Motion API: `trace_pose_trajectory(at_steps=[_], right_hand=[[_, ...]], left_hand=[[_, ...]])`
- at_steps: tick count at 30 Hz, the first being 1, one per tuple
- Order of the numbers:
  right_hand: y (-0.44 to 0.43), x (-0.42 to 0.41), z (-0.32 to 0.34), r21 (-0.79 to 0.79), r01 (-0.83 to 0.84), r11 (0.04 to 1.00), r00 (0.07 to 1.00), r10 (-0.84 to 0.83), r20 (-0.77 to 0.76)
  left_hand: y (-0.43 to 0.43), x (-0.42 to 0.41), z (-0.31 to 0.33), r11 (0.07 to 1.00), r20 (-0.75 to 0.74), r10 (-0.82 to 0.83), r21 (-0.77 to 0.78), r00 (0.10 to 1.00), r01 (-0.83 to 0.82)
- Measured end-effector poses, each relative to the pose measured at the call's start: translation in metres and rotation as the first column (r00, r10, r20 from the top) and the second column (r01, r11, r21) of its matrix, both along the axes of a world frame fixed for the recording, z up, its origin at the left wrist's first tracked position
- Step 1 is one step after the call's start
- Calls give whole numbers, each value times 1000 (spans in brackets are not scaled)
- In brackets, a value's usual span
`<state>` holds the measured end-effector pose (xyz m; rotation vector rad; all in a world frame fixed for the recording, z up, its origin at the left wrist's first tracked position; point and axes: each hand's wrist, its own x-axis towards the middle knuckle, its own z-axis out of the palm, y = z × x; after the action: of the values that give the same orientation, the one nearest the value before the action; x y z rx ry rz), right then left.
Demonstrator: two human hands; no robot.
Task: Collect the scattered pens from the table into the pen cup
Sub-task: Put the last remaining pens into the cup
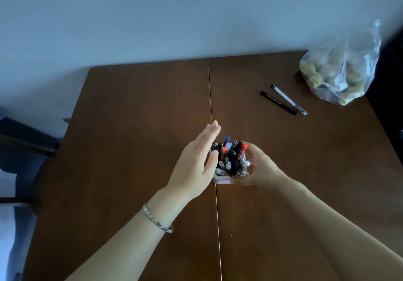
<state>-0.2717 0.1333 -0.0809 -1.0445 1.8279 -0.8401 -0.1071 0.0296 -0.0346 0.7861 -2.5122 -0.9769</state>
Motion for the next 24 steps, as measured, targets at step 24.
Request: trace_pose_trajectory(at_steps=[24], right_hand=[[0, -64, -7, 286, -41, 957, 954, 123, -274]], left_hand=[[-15, -33, -24, 964, 250, -172, 240, 953, 111]])
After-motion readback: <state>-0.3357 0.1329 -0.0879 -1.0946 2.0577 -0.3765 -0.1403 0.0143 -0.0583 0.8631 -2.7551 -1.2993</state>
